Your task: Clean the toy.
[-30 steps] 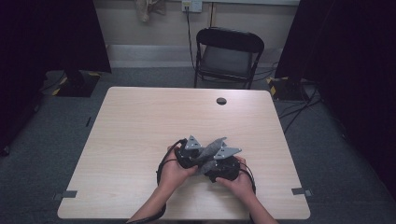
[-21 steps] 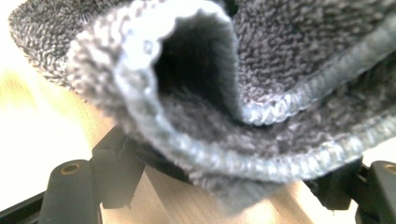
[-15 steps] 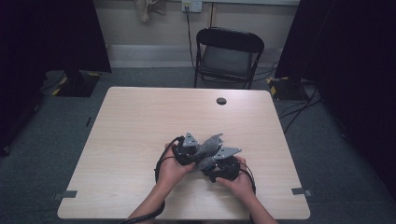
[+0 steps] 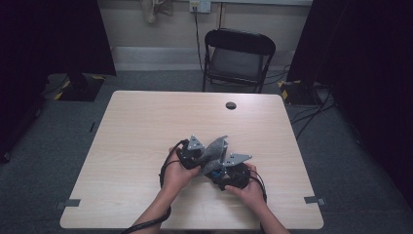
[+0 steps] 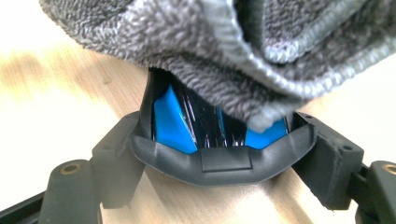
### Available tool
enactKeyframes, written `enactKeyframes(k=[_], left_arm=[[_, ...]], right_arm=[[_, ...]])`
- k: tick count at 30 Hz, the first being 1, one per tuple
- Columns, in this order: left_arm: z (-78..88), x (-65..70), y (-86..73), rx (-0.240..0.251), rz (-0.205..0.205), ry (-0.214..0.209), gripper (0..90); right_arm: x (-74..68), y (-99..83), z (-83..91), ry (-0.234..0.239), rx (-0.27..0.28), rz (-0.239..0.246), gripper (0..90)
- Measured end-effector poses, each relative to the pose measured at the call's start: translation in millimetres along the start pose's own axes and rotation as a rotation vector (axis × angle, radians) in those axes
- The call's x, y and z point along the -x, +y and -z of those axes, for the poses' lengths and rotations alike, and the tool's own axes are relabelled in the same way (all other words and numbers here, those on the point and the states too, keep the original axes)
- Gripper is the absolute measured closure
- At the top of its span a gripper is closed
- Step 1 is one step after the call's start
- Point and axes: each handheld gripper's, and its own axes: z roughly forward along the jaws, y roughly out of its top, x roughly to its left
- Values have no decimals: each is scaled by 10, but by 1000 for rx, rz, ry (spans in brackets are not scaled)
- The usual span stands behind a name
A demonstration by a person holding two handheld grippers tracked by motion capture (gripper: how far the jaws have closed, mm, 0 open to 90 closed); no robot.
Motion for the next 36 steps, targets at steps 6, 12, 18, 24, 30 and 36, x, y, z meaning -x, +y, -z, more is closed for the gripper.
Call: enactKeyframes(k=[6,12,18,24,30,36], left_arm=[[-3,-108,-49,6,34,15,751],[3,-186,-76,4,36,33,751],[-2,-242,-98,-5,45,53,751],[-5,-302,-123,-3,62,63,751],[-15,-334,-125,-2,71,71,750],[-10,-378,-153,1,80,82,751]], right_arm=[[0,0,0,0,0,1,239],[1,0,0,0,0,1,239],[0,0,0,0,0,0,239],[1,0,0,0,0,1,239],[2,1,0,1,-1,1,239],[2,2,-1,1,-1,1,239]])
